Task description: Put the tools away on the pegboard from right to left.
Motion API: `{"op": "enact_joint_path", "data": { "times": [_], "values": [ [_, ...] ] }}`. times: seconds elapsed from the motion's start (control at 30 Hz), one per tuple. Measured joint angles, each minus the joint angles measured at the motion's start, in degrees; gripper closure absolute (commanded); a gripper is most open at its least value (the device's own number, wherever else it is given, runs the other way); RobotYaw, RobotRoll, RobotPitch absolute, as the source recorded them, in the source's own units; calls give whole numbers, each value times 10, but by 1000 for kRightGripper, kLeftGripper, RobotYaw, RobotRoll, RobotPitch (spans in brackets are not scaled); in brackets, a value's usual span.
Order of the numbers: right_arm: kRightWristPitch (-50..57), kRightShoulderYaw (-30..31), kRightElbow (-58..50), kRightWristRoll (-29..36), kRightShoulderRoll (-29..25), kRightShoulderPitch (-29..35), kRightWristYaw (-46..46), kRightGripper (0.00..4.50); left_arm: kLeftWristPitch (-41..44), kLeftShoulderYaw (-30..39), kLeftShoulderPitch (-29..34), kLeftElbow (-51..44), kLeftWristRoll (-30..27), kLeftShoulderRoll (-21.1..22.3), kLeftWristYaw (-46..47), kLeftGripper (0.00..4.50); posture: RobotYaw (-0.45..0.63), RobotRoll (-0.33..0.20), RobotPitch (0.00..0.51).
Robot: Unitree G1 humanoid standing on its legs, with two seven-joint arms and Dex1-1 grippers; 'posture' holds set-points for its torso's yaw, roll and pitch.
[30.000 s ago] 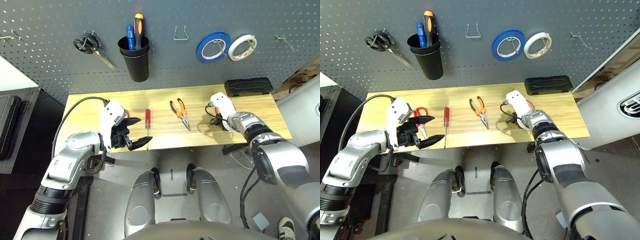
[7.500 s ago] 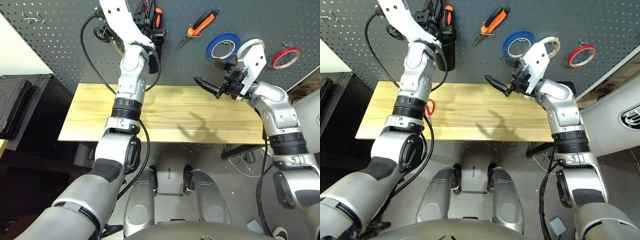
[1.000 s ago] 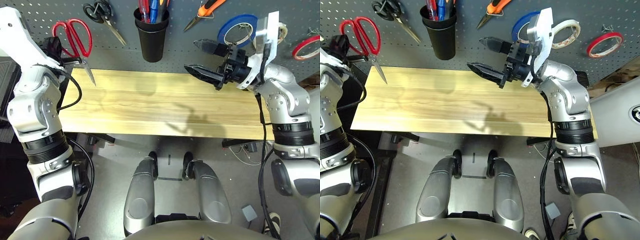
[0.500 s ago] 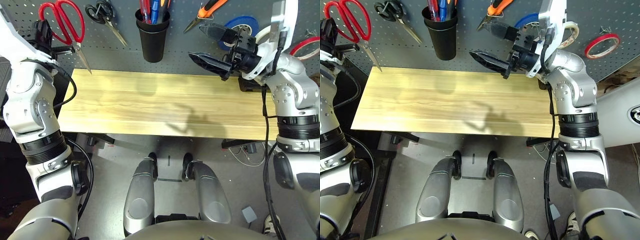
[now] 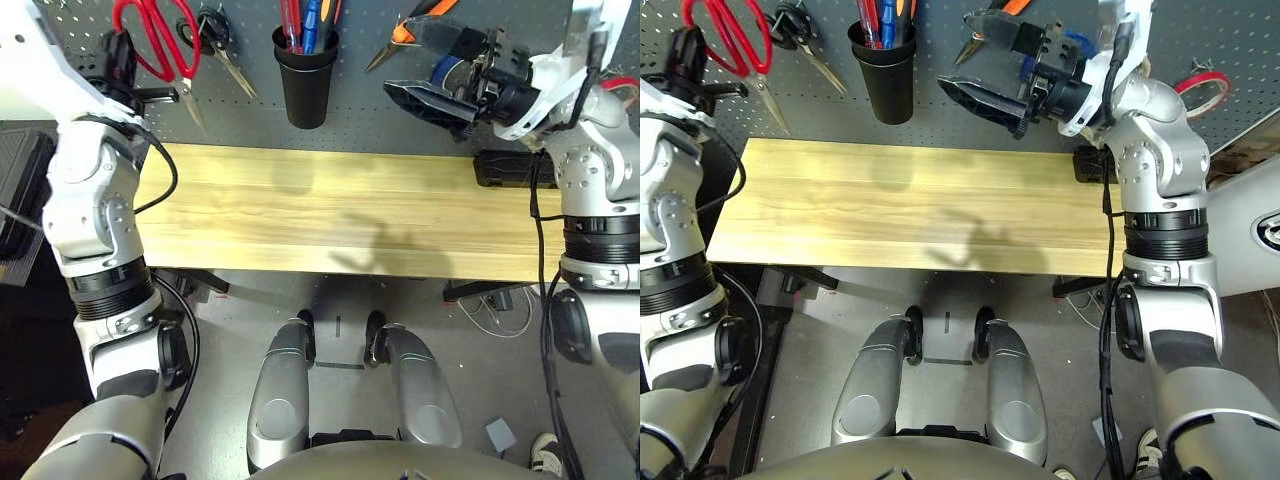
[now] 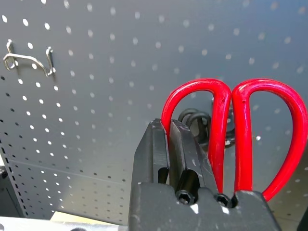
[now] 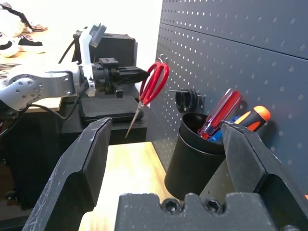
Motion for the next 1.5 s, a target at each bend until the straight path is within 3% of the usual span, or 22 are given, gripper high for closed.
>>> {"op": "enact_joint_path", "data": {
  "times": [0.77,0.9,1.17,1.5],
  "values": [
    [3,0,-12,0,8,16,-20,0,-82,-26,-49,163,30,-37,30,4488,-6,0,227],
    [3,0,-12,0,8,18,-21,0,-83,-28,-55,175,31,-38,29,3268,-6,0,227],
    [2,1,-11,-1,10,19,-22,0,-78,-43,-54,169,36,-34,23,200,10,0,227],
    [-14,3,18,-15,10,29,-18,0,6,-47,43,20,27,9,-28,57,33,0,231]
  ]
}}
